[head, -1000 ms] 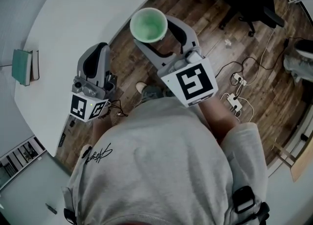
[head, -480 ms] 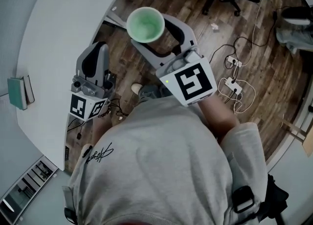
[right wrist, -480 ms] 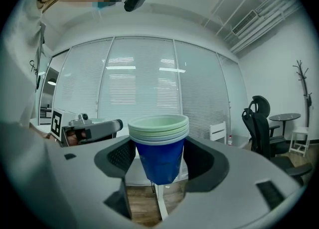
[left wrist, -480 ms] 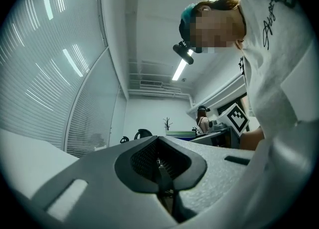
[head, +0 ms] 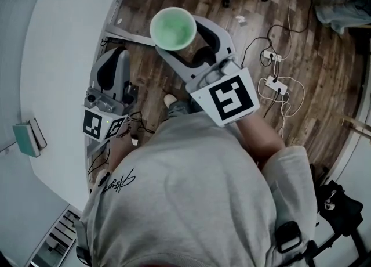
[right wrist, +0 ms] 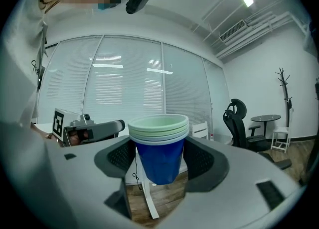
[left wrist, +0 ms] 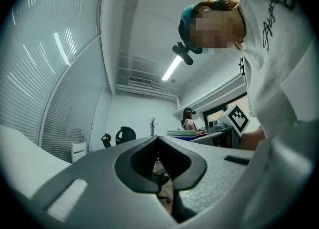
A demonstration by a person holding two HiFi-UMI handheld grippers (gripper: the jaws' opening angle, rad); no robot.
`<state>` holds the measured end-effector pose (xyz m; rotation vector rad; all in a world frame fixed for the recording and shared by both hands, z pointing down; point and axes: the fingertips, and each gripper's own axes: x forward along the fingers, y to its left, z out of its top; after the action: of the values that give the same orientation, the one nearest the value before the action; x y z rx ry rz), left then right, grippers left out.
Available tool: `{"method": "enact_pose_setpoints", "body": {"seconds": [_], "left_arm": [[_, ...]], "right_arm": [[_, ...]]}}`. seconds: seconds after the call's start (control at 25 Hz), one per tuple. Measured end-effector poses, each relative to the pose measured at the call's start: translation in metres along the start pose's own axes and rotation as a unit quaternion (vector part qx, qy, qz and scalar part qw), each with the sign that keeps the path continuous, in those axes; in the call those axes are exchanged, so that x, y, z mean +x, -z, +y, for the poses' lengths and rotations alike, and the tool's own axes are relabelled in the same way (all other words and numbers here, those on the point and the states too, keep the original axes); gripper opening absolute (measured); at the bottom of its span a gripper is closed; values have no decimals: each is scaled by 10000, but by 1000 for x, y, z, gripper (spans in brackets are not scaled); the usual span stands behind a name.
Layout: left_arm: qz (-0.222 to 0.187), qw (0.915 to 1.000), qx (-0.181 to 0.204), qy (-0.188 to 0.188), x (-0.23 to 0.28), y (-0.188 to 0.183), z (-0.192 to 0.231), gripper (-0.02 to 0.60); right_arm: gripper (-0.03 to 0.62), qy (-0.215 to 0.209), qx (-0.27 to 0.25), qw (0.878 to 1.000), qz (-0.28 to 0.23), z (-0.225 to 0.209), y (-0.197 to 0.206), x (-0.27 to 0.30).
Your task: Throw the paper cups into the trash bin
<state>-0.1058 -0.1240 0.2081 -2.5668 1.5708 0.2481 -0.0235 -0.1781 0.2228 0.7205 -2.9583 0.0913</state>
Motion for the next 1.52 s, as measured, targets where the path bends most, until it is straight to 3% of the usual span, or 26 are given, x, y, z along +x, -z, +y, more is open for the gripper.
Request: {"method": "enact_pose_setpoints", "body": {"seconds": [0.36, 0.84, 1.52], "left_arm": [[25, 9971, -243, 727, 39, 15, -17, 5], [122, 9851, -473, 1647, 77, 33, -46, 5], [340, 9699, -720, 2302, 81, 68, -68, 5]], "right_arm": [[293, 688, 63, 9976, 31, -30, 7, -30], [292, 1503, 332, 9880, 106, -51, 24, -68], [292, 2069, 664, 9761, 59, -46, 57, -95]]}}
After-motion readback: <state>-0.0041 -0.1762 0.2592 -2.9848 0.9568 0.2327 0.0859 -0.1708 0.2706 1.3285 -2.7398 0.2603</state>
